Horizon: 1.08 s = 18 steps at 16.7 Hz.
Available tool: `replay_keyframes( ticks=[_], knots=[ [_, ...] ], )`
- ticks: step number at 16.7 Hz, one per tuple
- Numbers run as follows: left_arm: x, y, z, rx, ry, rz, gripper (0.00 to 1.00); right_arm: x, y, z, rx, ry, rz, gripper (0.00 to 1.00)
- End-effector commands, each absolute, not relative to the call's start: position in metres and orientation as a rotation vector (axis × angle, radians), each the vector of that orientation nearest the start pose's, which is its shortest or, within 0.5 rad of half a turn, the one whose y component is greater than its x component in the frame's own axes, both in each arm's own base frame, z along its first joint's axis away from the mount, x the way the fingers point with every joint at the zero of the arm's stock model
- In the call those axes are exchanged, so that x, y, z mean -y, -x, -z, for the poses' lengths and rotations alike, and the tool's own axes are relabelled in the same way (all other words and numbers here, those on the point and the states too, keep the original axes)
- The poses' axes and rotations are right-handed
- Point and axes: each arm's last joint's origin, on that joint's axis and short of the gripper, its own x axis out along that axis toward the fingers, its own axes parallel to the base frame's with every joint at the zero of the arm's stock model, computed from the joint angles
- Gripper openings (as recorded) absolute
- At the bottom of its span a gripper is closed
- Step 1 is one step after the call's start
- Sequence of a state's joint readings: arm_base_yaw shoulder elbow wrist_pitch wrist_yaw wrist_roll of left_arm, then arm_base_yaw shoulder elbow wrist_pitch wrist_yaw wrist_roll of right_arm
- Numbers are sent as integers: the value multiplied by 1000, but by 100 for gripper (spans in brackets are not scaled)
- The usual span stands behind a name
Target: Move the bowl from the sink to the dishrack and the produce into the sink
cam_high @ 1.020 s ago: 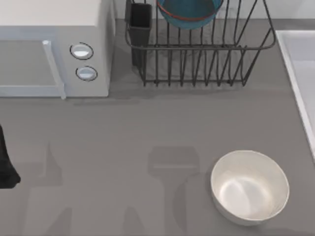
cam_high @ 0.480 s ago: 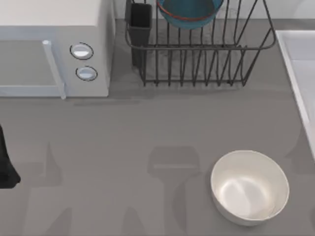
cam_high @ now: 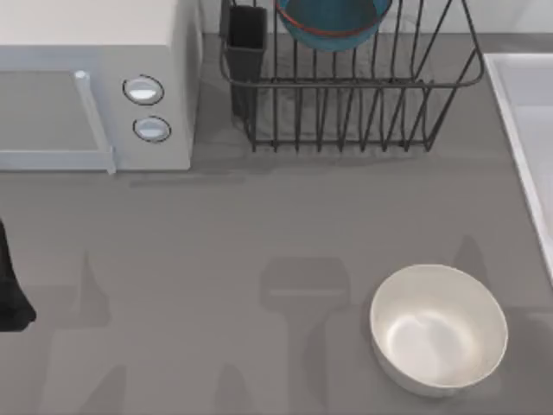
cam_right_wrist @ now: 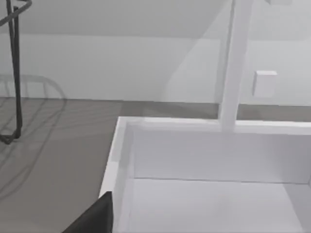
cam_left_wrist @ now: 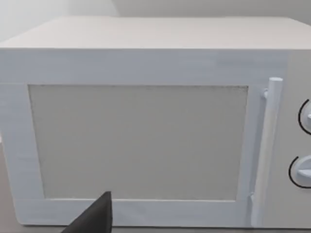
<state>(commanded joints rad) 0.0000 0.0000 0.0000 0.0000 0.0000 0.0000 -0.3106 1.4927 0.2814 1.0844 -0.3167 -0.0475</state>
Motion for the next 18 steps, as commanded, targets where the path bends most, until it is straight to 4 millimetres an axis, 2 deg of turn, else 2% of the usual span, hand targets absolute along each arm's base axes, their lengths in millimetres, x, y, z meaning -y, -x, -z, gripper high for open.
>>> replay_keyframes(
  ticks=[3,5,7,9,12,16,18],
  knots=[
    [1,-106,-160,0,0,0,100,53,-209,-186,7,77,32,100],
    [1,-106,-160,0,0,0,100,44,-182,-215,116,99,68,100],
    [1,-106,-160,0,0,0,100,34,-155,-228,175,97,93,100],
    [1,-106,-160,0,0,0,100,26,-132,-227,178,78,107,100],
    [1,-106,-160,0,0,0,100,16,-112,-205,122,42,105,100],
    [1,-106,-160,0,0,0,100,4,-106,-169,23,7,26,100],
    [1,-106,-160,0,0,0,100,1,-106,-160,0,0,0,100]
  ],
)
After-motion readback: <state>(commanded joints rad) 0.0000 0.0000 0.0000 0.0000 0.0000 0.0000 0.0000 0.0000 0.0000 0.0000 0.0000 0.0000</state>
